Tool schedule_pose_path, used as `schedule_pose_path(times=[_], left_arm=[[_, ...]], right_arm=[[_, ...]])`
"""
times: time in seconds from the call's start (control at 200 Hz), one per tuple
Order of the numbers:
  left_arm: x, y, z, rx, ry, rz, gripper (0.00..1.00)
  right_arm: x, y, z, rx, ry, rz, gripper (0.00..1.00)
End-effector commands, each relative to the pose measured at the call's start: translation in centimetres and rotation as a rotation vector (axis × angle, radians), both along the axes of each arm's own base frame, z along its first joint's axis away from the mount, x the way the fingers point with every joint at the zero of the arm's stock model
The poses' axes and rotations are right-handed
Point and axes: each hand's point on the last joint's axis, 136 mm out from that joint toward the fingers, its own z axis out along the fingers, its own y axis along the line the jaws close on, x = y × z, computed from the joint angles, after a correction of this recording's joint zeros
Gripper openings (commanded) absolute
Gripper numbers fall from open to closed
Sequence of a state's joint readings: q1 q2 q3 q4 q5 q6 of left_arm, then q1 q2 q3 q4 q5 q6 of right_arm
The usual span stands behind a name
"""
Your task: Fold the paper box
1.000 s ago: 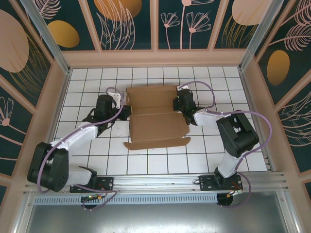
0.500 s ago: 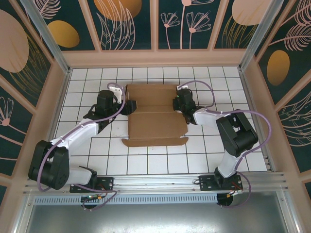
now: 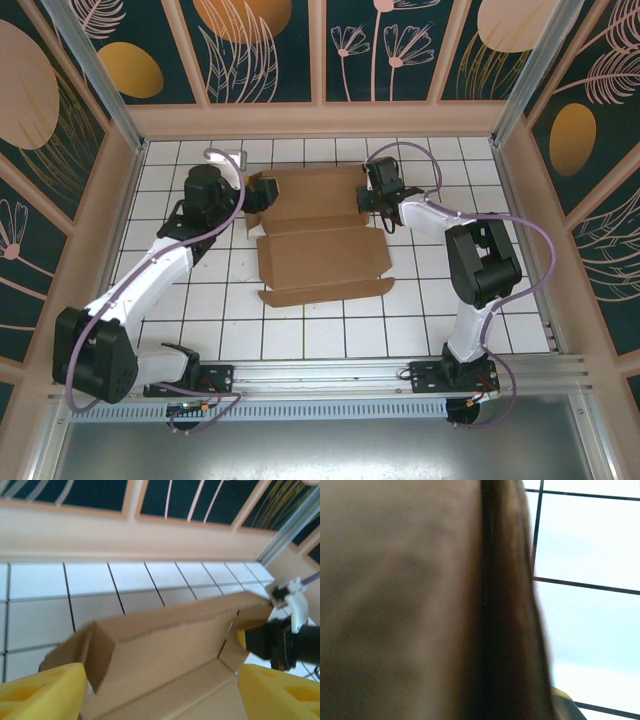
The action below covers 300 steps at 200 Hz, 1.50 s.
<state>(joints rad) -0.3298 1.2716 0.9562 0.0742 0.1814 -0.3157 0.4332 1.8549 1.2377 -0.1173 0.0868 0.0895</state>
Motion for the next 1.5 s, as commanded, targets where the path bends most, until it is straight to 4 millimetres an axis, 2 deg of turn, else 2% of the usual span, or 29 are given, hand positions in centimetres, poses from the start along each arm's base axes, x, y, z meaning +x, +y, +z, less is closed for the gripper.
schedule_pose_path(times=[0.0, 0.115, 0.14, 0.215, 0.345, 0.43, 0.545, 0.656, 0.776, 1.056, 1.251, 1.496], left_arm=[[0.8, 2.5, 2.4, 0.004, -0.033, 0.084, 0.81], [1.3, 5.2, 0.4, -0.016, 0.033, 0.152, 0.79], [1.0, 5.7, -1.1, -0.003, 0.058, 0.165, 0.79], [0.7, 7.6, -2.9, 0.036, 0.081, 0.237, 0.77], [0.2, 13.0, -5.4, -0.029, 0.129, 0.422, 0.68], [0.4, 14.4, -6.8, -0.070, 0.164, 0.465, 0.63], [1.5, 13.6, -8.9, -0.081, 0.223, 0.419, 0.61], [2.3, 10.6, -9.8, -0.146, 0.236, 0.253, 0.61], [2.8, 7.7, -10.1, -0.207, 0.259, 0.091, 0.60], [1.7, 2.9, -10.3, -0.191, 0.263, -0.085, 0.61], [2.3, 2.6, -11.5, -0.151, 0.285, -0.070, 0.62], [4.6, 2.3, -11.9, -0.068, 0.281, -0.049, 0.62]], right_arm=[[-3.2, -1.0, -4.4, -0.059, 0.231, 0.039, 0.00], [-2.8, -1.2, -4.5, -0.075, 0.265, 0.037, 0.00], [-2.8, -1.2, -4.5, -0.075, 0.266, 0.036, 0.00], [-2.6, -1.5, -4.5, -0.075, 0.267, 0.028, 0.00], [-2.6, -1.7, -5.1, -0.061, 0.292, 0.035, 0.00], [-2.7, -1.5, -5.5, -0.058, 0.295, 0.043, 0.00], [-3.0, -1.2, -6.0, -0.063, 0.300, 0.057, 0.00], [-3.0, -0.9, -6.2, -0.063, 0.300, 0.068, 0.00], [-2.9, -0.5, -6.4, -0.064, 0.303, 0.076, 0.00], [-2.7, -0.4, -6.7, -0.070, 0.303, 0.078, 0.00], [-2.9, -0.1, -6.5, -0.075, 0.293, 0.087, 0.00], [-3.4, 0.8, -5.7, -0.088, 0.254, 0.108, 0.00]])
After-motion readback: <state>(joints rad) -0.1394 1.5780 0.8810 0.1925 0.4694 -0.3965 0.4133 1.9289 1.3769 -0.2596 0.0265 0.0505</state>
